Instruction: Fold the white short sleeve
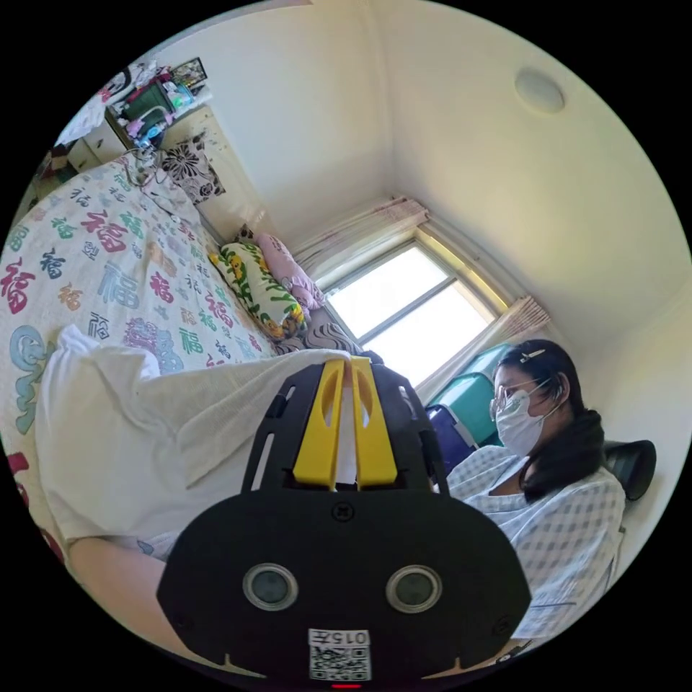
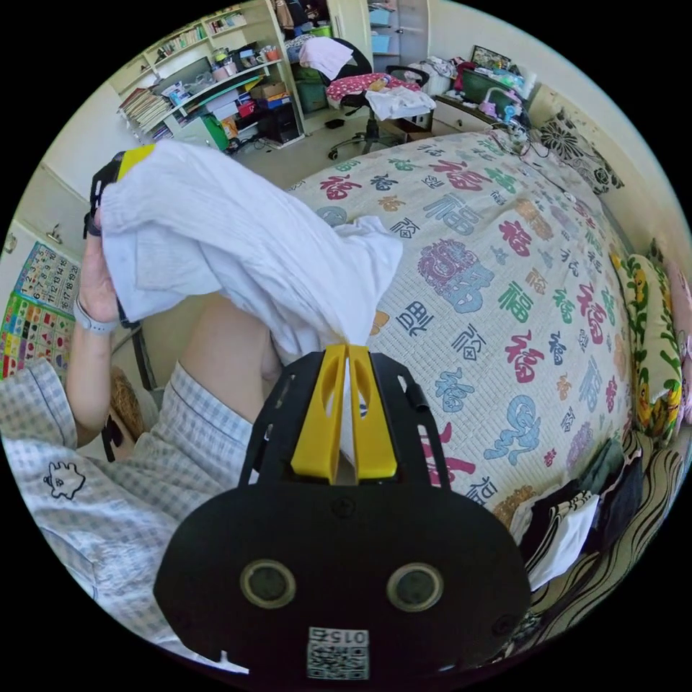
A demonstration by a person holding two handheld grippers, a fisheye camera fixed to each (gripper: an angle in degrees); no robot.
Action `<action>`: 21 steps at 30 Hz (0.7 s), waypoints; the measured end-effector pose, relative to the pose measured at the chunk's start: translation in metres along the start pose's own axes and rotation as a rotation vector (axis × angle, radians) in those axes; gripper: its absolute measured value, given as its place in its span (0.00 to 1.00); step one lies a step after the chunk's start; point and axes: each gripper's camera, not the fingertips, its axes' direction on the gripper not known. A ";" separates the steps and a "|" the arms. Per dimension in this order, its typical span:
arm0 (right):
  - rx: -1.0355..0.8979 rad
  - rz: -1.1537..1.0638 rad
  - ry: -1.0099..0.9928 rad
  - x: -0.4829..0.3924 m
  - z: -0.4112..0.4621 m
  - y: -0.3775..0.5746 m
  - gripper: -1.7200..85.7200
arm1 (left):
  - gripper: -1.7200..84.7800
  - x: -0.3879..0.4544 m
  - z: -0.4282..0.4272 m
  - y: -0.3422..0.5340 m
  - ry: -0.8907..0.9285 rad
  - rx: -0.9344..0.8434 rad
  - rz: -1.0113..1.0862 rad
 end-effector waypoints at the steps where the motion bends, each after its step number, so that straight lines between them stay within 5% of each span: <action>1: -0.006 -0.017 0.010 -0.006 -0.002 -0.003 0.01 | 0.01 -0.003 -0.013 0.000 -0.010 0.027 -0.010; 14: 0.093 -0.110 -0.005 -0.044 -0.024 0.003 0.01 | 0.01 -0.049 -0.109 0.032 -0.208 0.225 -0.158; 17: 0.142 -0.100 -0.027 -0.039 -0.035 0.013 0.01 | 0.02 -0.064 -0.118 0.045 -0.135 0.305 -0.158; 21: 0.222 -0.079 -0.026 -0.028 -0.061 0.027 0.01 | 0.05 -0.076 -0.082 0.048 -0.266 0.204 -0.103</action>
